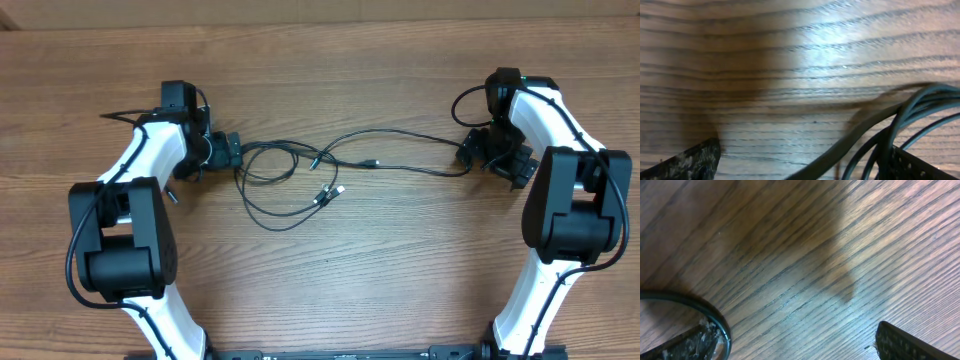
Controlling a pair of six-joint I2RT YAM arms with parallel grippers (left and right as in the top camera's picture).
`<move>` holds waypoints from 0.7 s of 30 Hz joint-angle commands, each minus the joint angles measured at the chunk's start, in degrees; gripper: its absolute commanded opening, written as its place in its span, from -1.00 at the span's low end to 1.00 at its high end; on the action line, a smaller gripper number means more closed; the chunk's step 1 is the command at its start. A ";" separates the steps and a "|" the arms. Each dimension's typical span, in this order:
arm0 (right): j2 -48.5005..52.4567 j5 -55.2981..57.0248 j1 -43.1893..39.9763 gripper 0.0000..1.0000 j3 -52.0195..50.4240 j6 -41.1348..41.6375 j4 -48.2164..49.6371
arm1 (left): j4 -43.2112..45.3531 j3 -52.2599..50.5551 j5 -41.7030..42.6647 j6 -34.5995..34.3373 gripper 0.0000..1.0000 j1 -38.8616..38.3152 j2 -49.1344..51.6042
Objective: Untangle cables
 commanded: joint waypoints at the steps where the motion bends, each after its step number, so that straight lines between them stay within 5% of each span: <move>1: 7.48 10.12 -1.60 1.00 -4.92 0.37 0.42 | -1.05 -1.53 -4.09 -0.07 0.99 -1.99 2.45; 4: 7.48 11.67 -2.23 1.00 -4.92 0.39 0.59 | -1.73 -1.53 -10.05 -3.39 0.99 -2.19 2.45; 11: 7.48 9.27 -4.74 1.00 -4.92 4.85 1.11 | -1.22 -1.53 -8.46 -3.52 0.99 -2.14 2.45; 21: 7.48 2.14 -4.85 1.00 -4.92 4.42 1.55 | -1.92 0.70 18.69 3.02 0.99 -2.14 2.34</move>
